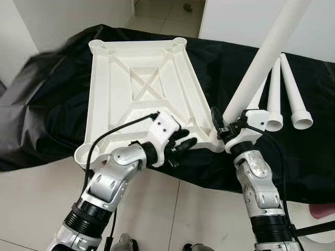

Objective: Building children table

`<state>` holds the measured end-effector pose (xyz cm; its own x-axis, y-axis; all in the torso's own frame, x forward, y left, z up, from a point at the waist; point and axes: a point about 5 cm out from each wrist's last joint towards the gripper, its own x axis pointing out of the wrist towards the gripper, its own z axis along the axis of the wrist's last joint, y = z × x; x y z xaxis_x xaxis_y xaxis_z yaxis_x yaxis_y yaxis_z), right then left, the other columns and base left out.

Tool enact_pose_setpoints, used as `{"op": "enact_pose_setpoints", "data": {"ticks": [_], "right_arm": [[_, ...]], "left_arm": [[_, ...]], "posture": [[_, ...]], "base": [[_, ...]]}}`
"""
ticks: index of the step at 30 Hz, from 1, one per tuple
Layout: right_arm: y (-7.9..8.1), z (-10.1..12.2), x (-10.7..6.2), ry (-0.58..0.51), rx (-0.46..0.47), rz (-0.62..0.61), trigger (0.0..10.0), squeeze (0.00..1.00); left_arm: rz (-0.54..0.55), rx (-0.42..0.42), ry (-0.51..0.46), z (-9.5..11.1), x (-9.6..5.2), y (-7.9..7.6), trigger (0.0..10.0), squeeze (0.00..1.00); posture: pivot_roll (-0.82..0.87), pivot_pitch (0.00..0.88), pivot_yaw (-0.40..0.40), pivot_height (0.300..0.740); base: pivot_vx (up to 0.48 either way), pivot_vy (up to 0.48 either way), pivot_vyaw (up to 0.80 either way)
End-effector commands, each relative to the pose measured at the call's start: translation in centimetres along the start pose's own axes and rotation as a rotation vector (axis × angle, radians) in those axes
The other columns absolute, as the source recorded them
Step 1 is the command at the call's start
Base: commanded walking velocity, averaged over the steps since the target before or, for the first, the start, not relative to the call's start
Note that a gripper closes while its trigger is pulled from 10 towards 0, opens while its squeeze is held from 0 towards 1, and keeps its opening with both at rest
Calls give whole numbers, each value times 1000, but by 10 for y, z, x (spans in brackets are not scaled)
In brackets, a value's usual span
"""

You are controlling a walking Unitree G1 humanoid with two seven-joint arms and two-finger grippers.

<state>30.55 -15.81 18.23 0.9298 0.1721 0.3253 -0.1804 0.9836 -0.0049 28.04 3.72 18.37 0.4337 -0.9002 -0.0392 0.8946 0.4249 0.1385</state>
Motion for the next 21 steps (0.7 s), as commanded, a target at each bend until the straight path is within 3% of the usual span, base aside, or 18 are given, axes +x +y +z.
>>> {"op": "enact_pose_setpoints", "data": {"ticks": [1,8,21], "right_arm": [[-1,-19,-6,87,36,-14,10000,0],[1,-31,-11,113,99,-48,10000,0],[-1,-39,-12,137,121,-75,10000,0]], "left_arm": [[-108,18,11,2,3,-7,10000,0],[-117,33,-2,10,3,-12,10000,0],[-117,28,-7,11,3,-14,10000,0]], "posture": [[55,119,-14,740],[52,120,-6,740],[56,118,-8,740]], "base": [[0,0,0],[0,0,0],[0,0,0]]}}
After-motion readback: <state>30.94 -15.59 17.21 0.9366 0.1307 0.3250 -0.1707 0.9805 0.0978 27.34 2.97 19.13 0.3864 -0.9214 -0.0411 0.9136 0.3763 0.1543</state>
